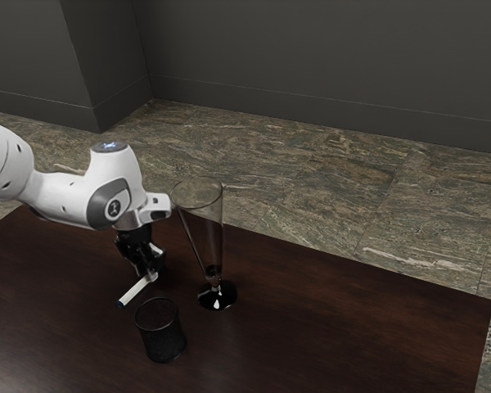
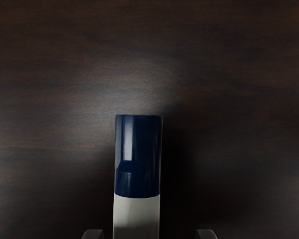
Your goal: Put the marker into the pen holder.
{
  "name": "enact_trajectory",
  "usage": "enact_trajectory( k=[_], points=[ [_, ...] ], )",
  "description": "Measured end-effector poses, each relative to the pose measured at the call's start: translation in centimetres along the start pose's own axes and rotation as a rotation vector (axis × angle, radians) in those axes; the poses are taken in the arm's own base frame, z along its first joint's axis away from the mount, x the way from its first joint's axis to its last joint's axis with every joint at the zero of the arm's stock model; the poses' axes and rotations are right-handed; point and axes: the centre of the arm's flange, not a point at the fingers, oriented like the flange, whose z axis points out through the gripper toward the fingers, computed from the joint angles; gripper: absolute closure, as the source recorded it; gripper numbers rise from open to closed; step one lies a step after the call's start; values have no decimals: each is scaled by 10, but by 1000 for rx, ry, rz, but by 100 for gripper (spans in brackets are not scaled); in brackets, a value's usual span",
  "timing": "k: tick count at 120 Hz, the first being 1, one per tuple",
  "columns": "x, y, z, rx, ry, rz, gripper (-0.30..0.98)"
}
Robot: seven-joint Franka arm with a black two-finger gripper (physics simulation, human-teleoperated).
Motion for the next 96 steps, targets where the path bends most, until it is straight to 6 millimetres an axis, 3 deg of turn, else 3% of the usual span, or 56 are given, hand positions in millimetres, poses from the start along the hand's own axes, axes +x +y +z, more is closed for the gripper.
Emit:
enact_trajectory(
  k=[45,83,96],
  points=[
    [6,-3,9,-5,-4,-12,52],
    [6,-4,7,3,0,-22,75],
    [4,-8,-7,16,22,-35,78]
  ],
)
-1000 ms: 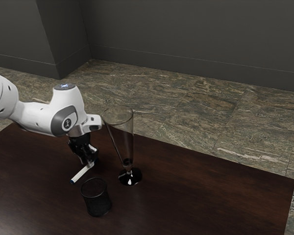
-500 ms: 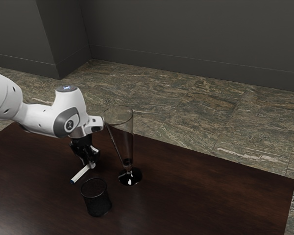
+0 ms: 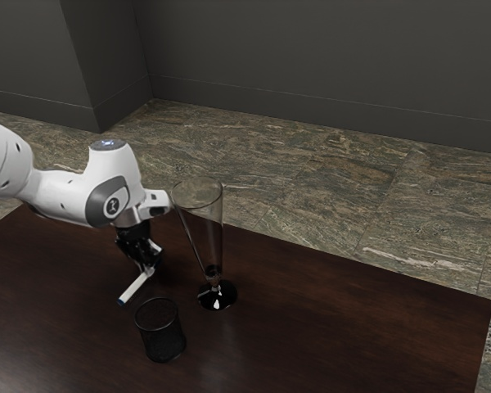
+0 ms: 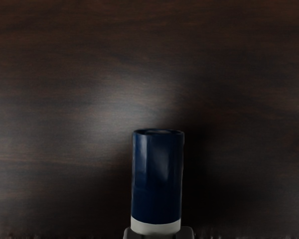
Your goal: Put the marker into the pen holder.
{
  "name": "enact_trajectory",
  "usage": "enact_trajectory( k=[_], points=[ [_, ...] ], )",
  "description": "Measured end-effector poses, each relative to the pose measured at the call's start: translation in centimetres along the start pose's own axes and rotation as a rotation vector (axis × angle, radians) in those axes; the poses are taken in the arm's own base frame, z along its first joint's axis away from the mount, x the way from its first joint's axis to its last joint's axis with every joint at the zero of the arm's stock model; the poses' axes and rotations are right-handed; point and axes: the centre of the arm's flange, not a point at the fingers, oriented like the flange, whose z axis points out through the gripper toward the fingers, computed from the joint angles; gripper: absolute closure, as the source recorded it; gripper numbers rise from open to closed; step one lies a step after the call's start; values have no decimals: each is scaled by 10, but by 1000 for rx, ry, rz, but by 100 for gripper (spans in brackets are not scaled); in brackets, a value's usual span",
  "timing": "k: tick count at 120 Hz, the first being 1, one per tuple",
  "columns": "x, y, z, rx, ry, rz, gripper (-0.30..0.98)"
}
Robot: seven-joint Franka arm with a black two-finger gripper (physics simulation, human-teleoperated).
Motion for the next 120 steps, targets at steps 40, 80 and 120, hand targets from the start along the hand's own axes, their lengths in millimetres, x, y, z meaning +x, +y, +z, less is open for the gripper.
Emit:
enact_trajectory(
  k=[40,80,120],
  points=[
    [-47,6,-111,65,142,-29,79],
    [-115,48,-183,91,224,-3,79],
    [-165,83,-211,64,257,1,79]
  ],
)
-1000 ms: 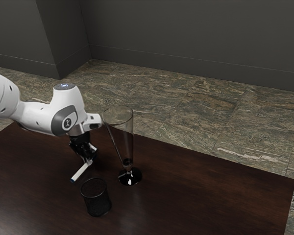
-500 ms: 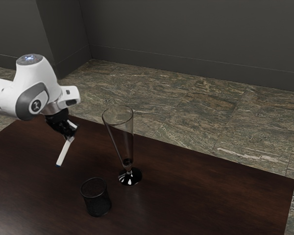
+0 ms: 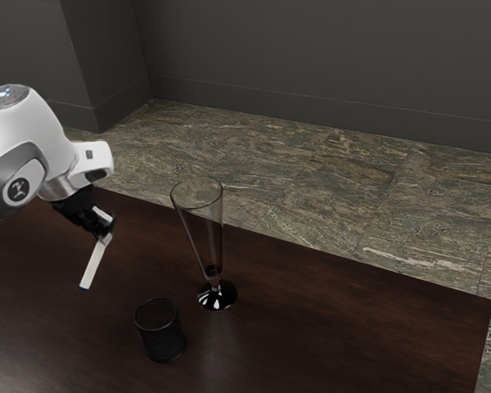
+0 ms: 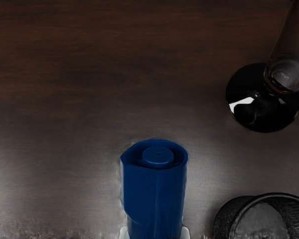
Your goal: Put the marker into the pen holder.
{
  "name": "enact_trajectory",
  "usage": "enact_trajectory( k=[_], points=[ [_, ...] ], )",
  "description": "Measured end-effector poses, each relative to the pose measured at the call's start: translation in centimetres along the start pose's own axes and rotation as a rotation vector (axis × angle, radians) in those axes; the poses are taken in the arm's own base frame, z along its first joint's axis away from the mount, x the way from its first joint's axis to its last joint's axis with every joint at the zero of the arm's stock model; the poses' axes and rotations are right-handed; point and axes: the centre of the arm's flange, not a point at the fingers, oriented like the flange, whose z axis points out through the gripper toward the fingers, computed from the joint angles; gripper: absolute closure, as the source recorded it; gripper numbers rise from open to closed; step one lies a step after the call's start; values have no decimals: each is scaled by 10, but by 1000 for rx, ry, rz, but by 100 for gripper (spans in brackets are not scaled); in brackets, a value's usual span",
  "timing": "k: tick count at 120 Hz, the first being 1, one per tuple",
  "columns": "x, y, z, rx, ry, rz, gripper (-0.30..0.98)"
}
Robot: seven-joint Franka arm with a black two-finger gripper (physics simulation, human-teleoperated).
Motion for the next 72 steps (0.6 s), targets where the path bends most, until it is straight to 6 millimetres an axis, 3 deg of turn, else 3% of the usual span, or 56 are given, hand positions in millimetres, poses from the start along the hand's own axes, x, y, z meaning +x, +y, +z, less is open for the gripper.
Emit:
enact_trajectory(
  k=[11,33,72],
  points=[
    [-3,36,-3,-18,-1,40,79],
    [-3,64,1,-64,10,45,79],
    [23,69,35,-112,43,22,79]
  ],
)
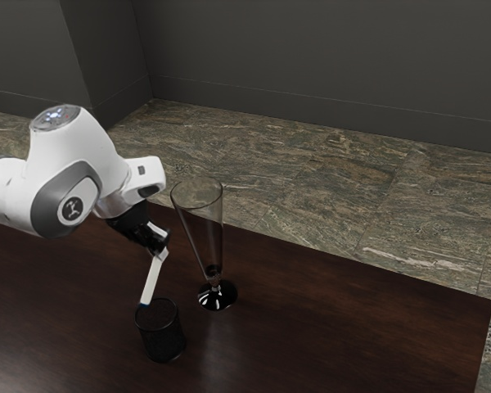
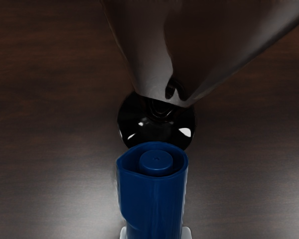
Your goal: Put the marker into the pen holder.
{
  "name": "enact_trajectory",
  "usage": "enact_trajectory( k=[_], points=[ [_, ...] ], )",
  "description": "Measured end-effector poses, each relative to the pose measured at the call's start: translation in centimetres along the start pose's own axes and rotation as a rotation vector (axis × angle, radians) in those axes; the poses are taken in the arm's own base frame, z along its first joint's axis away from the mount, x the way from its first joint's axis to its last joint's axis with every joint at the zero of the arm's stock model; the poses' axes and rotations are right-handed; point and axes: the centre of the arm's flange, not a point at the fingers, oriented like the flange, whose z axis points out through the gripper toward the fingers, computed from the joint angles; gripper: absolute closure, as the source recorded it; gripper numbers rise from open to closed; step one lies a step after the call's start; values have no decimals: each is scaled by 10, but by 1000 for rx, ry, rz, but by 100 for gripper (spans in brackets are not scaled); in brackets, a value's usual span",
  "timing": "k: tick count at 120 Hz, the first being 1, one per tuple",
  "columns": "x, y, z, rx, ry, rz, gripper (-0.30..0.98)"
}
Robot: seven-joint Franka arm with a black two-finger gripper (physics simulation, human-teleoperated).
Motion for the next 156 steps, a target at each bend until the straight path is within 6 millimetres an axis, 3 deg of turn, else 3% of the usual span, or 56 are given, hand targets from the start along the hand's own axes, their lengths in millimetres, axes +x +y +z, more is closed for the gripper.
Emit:
enact_trajectory(
  k=[17,34,71,99,109,121,141,156],
  points=[
    [0,-3,19,-6,15,-7,79],
    [-18,-13,44,1,-14,-29,79],
    [-26,-13,63,-4,-17,-32,79],
    [-25,-12,59,-9,14,-18,32],
    [-16,-22,48,-13,18,-36,22],
    [13,-34,9,-42,-6,-50,13],
    [-1,-44,-8,-77,-196,-44,6],
    [58,-29,-98,-15,-190,99,3]
  ],
)
